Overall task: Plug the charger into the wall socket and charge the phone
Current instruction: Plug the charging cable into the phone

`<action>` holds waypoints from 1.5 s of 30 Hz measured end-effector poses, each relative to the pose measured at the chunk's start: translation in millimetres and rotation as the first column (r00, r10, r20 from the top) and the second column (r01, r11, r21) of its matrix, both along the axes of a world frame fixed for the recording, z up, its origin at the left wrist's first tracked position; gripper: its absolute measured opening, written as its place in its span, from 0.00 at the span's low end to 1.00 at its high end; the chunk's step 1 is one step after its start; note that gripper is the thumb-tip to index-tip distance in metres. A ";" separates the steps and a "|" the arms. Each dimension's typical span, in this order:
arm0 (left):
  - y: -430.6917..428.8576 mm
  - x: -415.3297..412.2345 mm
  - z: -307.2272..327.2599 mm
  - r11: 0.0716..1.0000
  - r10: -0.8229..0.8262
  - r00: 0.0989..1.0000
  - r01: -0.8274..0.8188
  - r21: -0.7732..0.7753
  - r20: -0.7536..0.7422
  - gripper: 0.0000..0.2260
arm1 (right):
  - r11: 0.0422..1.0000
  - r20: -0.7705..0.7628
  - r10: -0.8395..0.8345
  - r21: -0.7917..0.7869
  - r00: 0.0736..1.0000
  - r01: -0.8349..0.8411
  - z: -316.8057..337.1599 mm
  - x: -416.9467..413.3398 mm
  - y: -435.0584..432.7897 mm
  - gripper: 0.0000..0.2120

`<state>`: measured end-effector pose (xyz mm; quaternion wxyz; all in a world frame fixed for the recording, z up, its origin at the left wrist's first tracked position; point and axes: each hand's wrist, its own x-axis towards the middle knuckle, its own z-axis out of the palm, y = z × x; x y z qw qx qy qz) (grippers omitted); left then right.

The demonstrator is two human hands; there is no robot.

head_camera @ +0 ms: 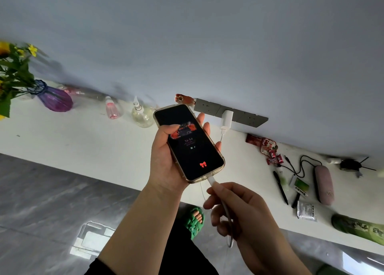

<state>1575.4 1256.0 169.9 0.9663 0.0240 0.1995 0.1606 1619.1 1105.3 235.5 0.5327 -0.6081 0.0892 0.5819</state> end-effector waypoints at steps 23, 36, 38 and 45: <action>-4.5 -2.1 -5.6 0.999 -0.004 0.996 0.009 0.050 -0.084 0.22 | 0.999 0.014 0.019 0.043 1.000 -0.019 -22.8 2.5 -3.6 0.11; 18.0 -10.6 -43.4 0.934 -0.252 0.884 0.328 0.139 -0.393 0.36 | 0.988 -0.095 0.127 0.099 0.987 -0.118 -80.6 41.2 47.6 0.27; 29.2 -12.0 -63.5 0.920 -0.194 0.807 0.347 0.183 -0.558 0.32 | 0.994 -0.166 0.033 0.110 0.986 -0.015 -101.0 36.6 59.5 0.24; 60.2 -29.0 -148.4 0.888 -0.216 0.608 0.448 0.106 -0.764 0.26 | 0.990 -0.298 -0.114 0.044 0.948 0.133 -205.0 29.2 92.7 0.24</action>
